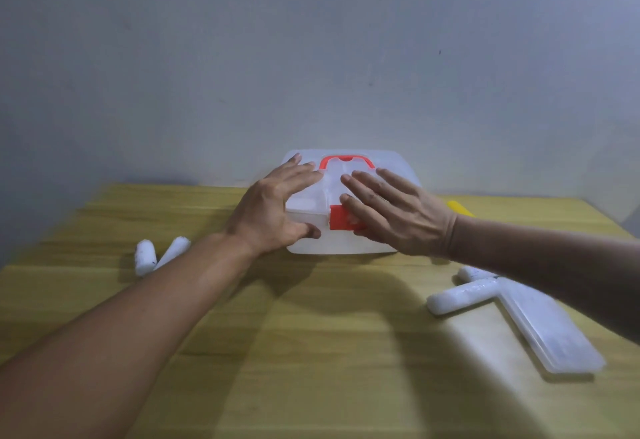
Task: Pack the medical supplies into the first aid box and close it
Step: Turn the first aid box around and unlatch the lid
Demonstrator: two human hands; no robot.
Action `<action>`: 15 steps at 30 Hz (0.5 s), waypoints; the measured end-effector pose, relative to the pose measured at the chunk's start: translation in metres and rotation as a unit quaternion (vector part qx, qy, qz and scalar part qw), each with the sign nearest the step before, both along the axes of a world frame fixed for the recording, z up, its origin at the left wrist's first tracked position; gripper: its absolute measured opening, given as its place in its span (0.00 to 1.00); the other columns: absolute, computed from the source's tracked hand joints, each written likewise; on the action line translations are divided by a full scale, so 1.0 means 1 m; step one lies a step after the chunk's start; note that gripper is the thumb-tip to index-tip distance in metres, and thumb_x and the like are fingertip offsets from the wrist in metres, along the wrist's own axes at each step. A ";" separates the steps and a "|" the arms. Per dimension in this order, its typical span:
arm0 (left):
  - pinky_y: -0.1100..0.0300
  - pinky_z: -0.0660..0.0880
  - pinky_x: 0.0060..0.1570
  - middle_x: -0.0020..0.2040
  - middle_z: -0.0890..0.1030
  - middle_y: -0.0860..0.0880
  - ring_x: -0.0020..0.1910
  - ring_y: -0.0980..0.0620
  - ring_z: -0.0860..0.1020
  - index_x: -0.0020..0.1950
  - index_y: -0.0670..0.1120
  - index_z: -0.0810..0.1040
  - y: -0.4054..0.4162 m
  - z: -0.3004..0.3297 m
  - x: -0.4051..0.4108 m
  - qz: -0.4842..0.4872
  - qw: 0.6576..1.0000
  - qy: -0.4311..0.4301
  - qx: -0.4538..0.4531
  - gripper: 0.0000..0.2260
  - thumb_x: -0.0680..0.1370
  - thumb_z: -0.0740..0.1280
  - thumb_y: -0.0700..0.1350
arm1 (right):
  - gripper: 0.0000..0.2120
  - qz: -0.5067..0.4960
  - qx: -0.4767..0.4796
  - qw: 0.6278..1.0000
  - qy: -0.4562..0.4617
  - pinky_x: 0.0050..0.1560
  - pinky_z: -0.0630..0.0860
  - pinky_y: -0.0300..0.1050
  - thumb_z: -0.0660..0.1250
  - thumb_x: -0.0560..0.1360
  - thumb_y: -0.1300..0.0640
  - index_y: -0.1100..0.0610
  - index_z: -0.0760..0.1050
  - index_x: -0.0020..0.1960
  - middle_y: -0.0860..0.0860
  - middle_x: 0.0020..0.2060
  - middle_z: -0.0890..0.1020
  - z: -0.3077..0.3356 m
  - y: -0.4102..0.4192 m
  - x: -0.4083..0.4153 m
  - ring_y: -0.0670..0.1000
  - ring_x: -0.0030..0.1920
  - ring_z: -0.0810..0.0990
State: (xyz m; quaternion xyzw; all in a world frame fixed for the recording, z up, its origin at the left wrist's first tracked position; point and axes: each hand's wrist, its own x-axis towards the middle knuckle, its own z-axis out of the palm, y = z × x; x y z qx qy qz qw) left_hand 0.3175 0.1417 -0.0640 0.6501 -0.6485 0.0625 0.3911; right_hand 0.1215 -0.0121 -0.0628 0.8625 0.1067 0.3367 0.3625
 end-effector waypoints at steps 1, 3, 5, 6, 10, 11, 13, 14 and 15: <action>0.62 0.60 0.71 0.70 0.73 0.49 0.75 0.54 0.62 0.68 0.46 0.74 0.000 0.001 0.001 -0.005 1.000 0.003 0.000 0.41 0.57 0.83 0.44 | 0.23 0.005 0.024 1.000 0.007 0.56 0.76 0.60 0.68 0.77 0.51 0.67 0.74 0.63 0.65 0.64 0.76 0.001 -0.002 -0.002 0.64 0.62 0.77; 0.60 0.61 0.72 0.70 0.73 0.49 0.75 0.54 0.62 0.68 0.46 0.74 0.000 0.000 0.003 -0.015 1.000 0.009 -0.002 0.41 0.57 0.83 0.43 | 0.22 0.009 0.059 0.998 0.029 0.58 0.75 0.59 0.69 0.76 0.49 0.64 0.76 0.62 0.63 0.66 0.75 0.006 -0.006 -0.004 0.63 0.63 0.77; 0.57 0.62 0.73 0.70 0.73 0.49 0.75 0.55 0.62 0.68 0.46 0.74 -0.001 0.000 0.004 -0.019 1.000 0.020 -0.003 0.40 0.57 0.83 0.44 | 0.22 0.013 0.086 0.995 0.055 0.60 0.75 0.59 0.69 0.76 0.48 0.63 0.77 0.61 0.63 0.66 0.75 0.012 -0.010 -0.005 0.62 0.64 0.77; 0.57 0.62 0.73 0.70 0.73 0.49 0.75 0.55 0.62 0.68 0.45 0.74 -0.001 0.000 0.003 -0.020 0.999 0.024 -0.006 0.40 0.57 0.83 0.45 | 0.22 0.015 0.097 0.993 0.064 0.60 0.74 0.59 0.69 0.76 0.48 0.63 0.77 0.62 0.63 0.66 0.74 0.014 -0.013 -0.006 0.62 0.64 0.76; 0.60 0.62 0.72 0.68 0.74 0.46 0.75 0.52 0.63 0.66 0.43 0.76 -0.006 -0.005 0.001 -0.023 0.998 0.032 -0.047 0.32 0.65 0.78 0.52 | 0.23 0.009 0.117 0.992 0.051 0.63 0.71 0.63 0.70 0.75 0.49 0.58 0.75 0.66 0.63 0.67 0.73 0.007 -0.017 -0.010 0.65 0.68 0.71; 0.60 0.62 0.72 0.68 0.75 0.46 0.75 0.51 0.63 0.66 0.43 0.76 -0.008 -0.007 0.000 -0.022 0.998 0.035 -0.057 0.29 0.68 0.75 0.52 | 0.22 0.009 0.116 0.992 0.039 0.62 0.72 0.63 0.70 0.75 0.50 0.57 0.75 0.66 0.63 0.66 0.74 0.002 -0.017 -0.010 0.65 0.67 0.73; 0.57 0.63 0.72 0.68 0.75 0.46 0.75 0.48 0.63 0.66 0.42 0.76 -0.011 -0.011 0.000 -0.024 0.997 0.035 -0.069 0.26 0.70 0.72 0.50 | 0.20 0.015 0.115 0.993 0.005 0.58 0.74 0.63 0.71 0.74 0.52 0.57 0.77 0.64 0.62 0.64 0.77 -0.005 -0.016 -0.007 0.64 0.63 0.76; 0.56 0.62 0.73 0.68 0.74 0.47 0.75 0.48 0.63 0.66 0.42 0.75 -0.012 -0.012 0.001 -0.027 0.997 0.027 -0.069 0.25 0.71 0.72 0.49 | 0.19 0.020 0.113 0.993 -0.009 0.56 0.74 0.62 0.71 0.74 0.53 0.57 0.78 0.62 0.62 0.63 0.78 -0.006 -0.016 -0.004 0.64 0.62 0.78; 0.54 0.60 0.74 0.68 0.74 0.48 0.75 0.47 0.62 0.66 0.42 0.75 -0.013 -0.012 0.002 -0.028 0.997 0.014 -0.064 0.24 0.72 0.71 0.49 | 0.19 0.023 0.110 0.993 -0.017 0.55 0.75 0.62 0.72 0.73 0.53 0.57 0.79 0.62 0.62 0.62 0.78 -0.008 -0.016 -0.002 0.64 0.61 0.78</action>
